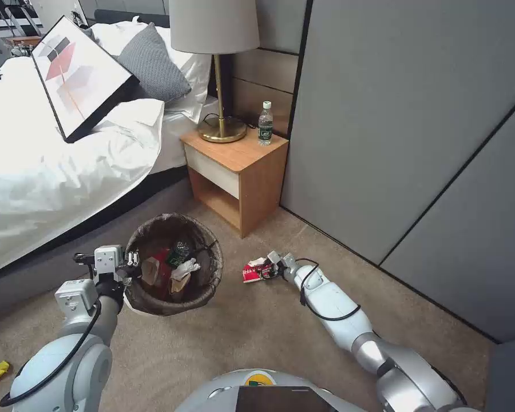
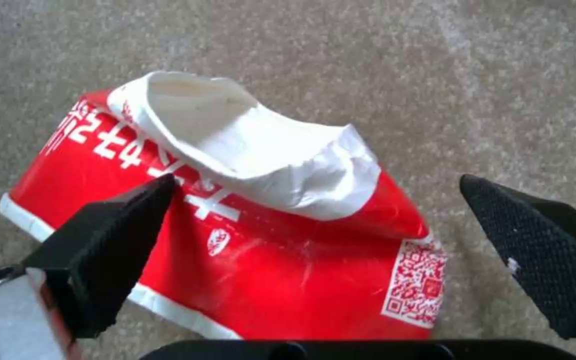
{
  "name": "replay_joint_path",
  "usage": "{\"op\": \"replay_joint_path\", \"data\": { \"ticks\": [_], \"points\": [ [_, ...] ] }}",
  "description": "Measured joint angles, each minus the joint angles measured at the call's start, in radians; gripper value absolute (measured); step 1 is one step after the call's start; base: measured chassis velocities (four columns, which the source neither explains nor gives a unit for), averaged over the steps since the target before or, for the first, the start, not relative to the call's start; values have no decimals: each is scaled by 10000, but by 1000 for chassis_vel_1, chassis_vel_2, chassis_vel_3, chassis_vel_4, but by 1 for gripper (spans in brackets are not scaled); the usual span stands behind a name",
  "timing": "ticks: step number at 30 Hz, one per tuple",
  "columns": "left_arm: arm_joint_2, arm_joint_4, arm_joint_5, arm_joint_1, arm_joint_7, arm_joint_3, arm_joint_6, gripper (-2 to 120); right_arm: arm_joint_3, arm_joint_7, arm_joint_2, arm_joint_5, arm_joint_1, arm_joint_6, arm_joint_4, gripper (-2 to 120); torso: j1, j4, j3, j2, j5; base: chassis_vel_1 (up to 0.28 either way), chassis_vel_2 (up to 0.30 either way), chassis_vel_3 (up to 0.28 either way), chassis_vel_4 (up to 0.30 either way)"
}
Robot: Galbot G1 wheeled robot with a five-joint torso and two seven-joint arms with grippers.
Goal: Pick up the trash bin, then pick up the garbage from the floor and place it into the trash bin.
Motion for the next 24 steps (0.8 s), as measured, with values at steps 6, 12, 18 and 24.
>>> {"op": "replay_joint_path", "data": {
  "ticks": [6, 12, 18, 24],
  "points": [
    [-14, 0, 19, -5, -1, 26, -4, 7, 6, 1, 58, -25, 5, 0, -32, 93, 0, -1, 0, 0, 0, 0, 0, 0, 0],
    [-21, 0, 29, 31, -3, 27, -4, 7, 23, -33, 79, -33, 22, -9, -34, 71, 0, 0, 0, 0, 1, 0, 0, 0, 0],
    [-28, 0, 48, 48, -4, 42, -4, 7, 35, -35, 89, -57, -58, -11, 98, 47, 0, -1, 0, 0, 1, 0, 0, 0, 0],
    [-27, 0, 59, 67, -6, 47, -4, 7, 37, -27, 81, -129, -197, 1, 295, 26, 0, 0, 0, 0, 1, 0, 0, 0, 0]
  ]
}}
